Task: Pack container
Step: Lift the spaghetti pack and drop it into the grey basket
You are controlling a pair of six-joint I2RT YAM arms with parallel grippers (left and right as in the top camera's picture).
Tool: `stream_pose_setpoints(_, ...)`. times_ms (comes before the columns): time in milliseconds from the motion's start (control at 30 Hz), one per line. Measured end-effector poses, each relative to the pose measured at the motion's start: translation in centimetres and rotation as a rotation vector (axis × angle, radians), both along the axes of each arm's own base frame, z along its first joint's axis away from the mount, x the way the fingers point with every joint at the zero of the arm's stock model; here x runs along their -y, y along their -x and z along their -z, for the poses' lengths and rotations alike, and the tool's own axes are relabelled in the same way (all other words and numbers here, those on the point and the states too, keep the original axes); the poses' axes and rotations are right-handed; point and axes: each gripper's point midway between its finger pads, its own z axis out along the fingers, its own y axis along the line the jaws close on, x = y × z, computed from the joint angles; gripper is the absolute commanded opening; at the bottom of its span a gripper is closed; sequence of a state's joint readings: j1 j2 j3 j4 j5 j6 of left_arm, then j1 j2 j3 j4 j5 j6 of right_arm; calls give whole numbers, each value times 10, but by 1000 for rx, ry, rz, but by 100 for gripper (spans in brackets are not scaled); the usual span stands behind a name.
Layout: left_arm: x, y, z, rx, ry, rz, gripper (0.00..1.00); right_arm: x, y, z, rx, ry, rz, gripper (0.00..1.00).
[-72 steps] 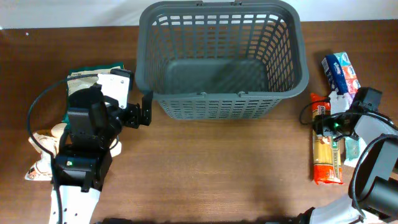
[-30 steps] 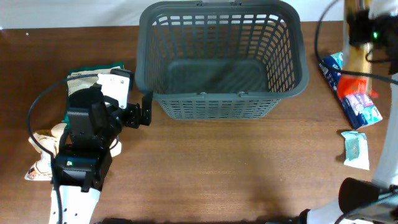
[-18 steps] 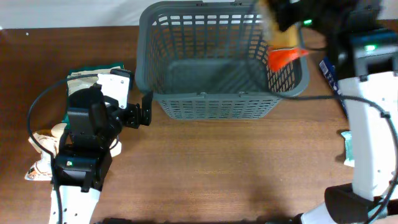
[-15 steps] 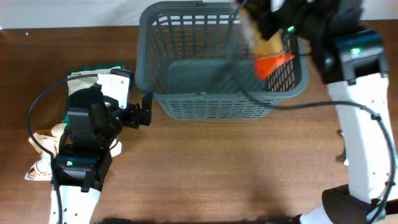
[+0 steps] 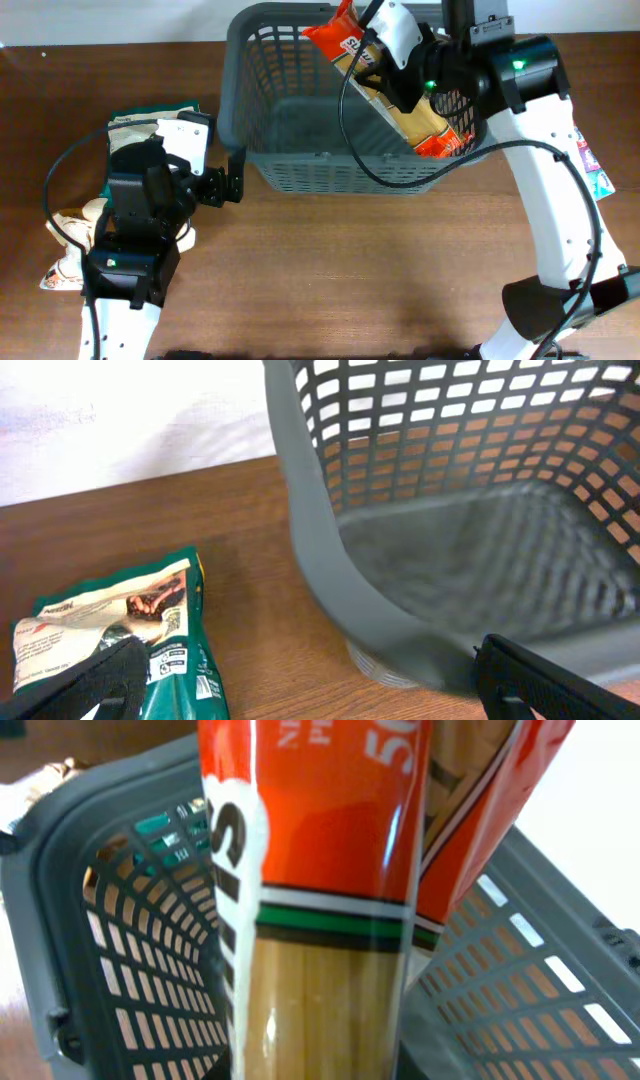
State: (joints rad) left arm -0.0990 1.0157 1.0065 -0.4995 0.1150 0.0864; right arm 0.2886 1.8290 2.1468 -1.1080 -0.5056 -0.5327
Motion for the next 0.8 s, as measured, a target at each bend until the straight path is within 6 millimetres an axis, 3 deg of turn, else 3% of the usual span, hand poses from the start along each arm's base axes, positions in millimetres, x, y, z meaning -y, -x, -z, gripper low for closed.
stream_pose_setpoints(33,0,0,0,1,0,0,99,0,0,1,-3,2,-1,89)
stream_pose_setpoints(67,0,0,-1,2,0,0,99,0,0,1,-2,2,-3,99)
stream_pose_setpoints(433,0,0,0,0,0,0,99,-2,-1,-6,28,-5,-17,99)
stream_pose_setpoints(600,-2,0,0,1,-5,-10,99,5,-8,-28,49,-35,69,99)
stream_pose_setpoints(667,-4,-1,-1,3,-11,-21,99,20,-13,-46,64,-47,169,99)
stream_pose_setpoints(800,-7,-2,-1,6,-20,-37,99,84,-16,-78,62,-70,432,99)
